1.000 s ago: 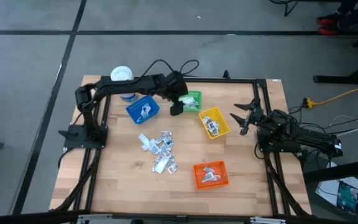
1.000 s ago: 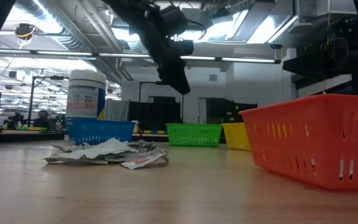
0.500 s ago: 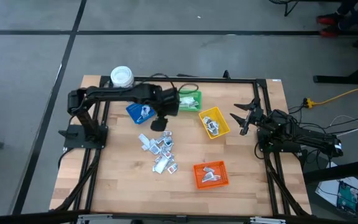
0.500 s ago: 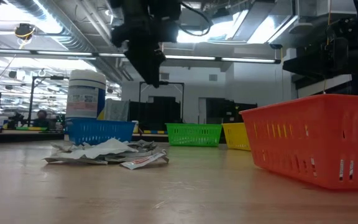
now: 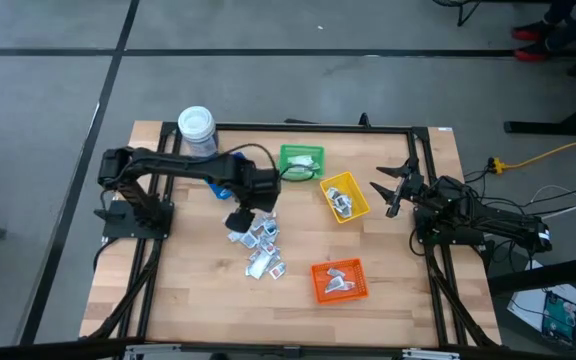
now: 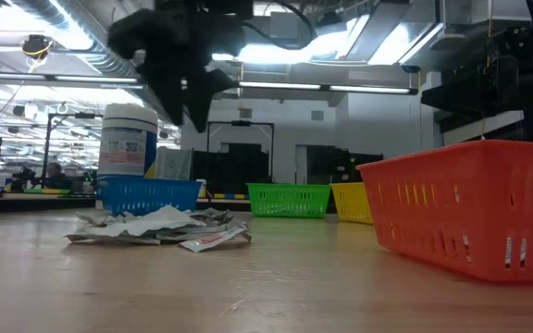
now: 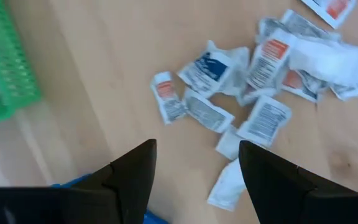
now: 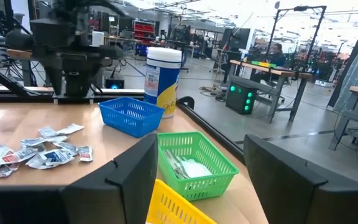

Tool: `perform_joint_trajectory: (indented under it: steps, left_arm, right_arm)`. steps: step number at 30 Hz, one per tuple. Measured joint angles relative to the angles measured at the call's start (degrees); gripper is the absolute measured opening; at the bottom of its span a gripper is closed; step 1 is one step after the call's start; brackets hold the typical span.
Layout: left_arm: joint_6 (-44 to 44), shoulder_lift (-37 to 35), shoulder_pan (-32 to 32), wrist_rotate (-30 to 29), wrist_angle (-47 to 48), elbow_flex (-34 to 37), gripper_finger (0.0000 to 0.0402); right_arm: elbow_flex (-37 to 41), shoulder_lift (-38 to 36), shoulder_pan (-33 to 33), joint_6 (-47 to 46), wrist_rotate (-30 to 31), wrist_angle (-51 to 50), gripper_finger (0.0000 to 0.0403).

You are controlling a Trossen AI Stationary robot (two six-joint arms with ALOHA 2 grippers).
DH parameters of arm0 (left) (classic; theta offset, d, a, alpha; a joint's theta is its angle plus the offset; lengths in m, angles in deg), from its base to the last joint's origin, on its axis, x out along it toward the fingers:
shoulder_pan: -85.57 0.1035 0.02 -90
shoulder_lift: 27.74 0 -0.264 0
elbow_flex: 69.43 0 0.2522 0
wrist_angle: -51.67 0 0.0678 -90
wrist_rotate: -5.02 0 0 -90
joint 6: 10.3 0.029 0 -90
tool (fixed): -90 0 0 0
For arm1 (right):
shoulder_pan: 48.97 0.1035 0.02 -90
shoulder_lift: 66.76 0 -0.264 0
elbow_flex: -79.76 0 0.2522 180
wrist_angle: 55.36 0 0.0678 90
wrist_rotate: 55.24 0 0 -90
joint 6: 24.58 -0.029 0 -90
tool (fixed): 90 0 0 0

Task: Pick & Place First Aid Supplies
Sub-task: Put the white alcohol pad into the blue bin

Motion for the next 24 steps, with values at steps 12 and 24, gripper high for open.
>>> perform_joint_trajectory:
  steps: [12,24]
  left_arm:
    - [5.3,-8.0,-8.0,0.0,-13.2,18.2,0.0223]
    - [8.6,-7.2,-8.7,3.9,-28.5,26.3,0.0223]
  right_arm:
    - [0.0,0.0,0.0,0.0,0.0,0.0,0.0236]
    - [0.0,0.0,0.0,0.0,0.0,0.0,0.0236]
